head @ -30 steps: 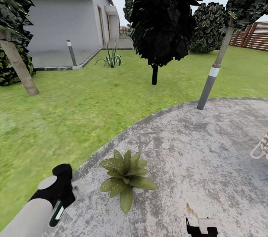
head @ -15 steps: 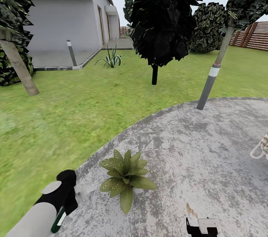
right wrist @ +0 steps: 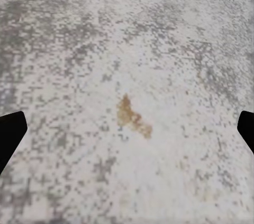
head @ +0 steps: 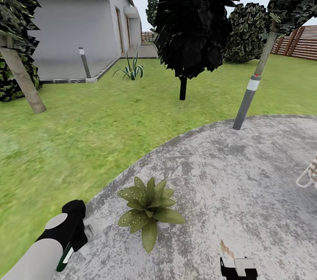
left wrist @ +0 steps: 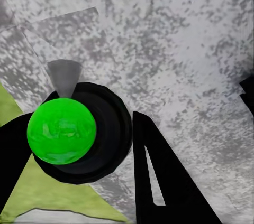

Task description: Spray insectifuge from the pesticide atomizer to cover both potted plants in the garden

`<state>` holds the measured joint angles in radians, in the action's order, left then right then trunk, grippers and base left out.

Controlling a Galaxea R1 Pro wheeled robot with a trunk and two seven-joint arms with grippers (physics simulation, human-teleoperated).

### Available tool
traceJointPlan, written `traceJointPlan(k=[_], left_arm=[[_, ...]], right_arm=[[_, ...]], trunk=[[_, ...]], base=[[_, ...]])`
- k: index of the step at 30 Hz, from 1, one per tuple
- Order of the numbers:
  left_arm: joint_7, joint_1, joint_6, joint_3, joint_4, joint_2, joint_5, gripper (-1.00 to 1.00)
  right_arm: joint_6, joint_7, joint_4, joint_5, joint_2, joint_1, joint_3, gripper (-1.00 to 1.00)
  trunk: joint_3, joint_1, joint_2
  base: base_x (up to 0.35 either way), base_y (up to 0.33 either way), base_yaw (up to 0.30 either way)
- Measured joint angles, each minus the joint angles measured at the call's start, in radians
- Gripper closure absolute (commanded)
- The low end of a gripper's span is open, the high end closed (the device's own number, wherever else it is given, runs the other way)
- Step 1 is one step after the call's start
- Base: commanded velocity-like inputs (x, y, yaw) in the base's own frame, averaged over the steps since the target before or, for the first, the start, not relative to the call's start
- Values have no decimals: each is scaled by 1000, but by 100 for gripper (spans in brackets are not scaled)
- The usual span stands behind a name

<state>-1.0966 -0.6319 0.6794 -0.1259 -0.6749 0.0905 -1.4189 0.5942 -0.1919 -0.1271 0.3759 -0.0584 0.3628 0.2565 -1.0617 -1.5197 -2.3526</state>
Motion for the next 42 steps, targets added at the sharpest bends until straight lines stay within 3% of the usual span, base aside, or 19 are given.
traceJointPlan(k=[9,11,14,20,31,42], left_arm=[[23,3,0,-5,7,-14,10,100],[24,3,0,-5,7,-12,35,100],[24,3,0,-1,6,-9,104,100],[24,3,-1,-6,-2,-10,110,100],[26,2,1,-7,-7,-11,110,100],[26,0,5,-4,-11,-4,109,100]], right_arm=[[0,0,0,0,0,0,0,-100],[0,0,-1,-1,0,0,0,-100],[0,0,-1,-1,0,0,0,-100],[0,0,-3,-2,-2,0,0,-100],[0,0,-3,-2,-2,0,0,-100],[0,0,-3,-2,-2,0,0,-100]], trunk=[[0,0,0],[0,0,0],[0,0,0],[0,0,0],[0,0,0],[0,0,0]], base=[[0,0,0],[0,0,0],[0,0,0],[0,-71,56],[0,-262,257],[-139,-203,17]])
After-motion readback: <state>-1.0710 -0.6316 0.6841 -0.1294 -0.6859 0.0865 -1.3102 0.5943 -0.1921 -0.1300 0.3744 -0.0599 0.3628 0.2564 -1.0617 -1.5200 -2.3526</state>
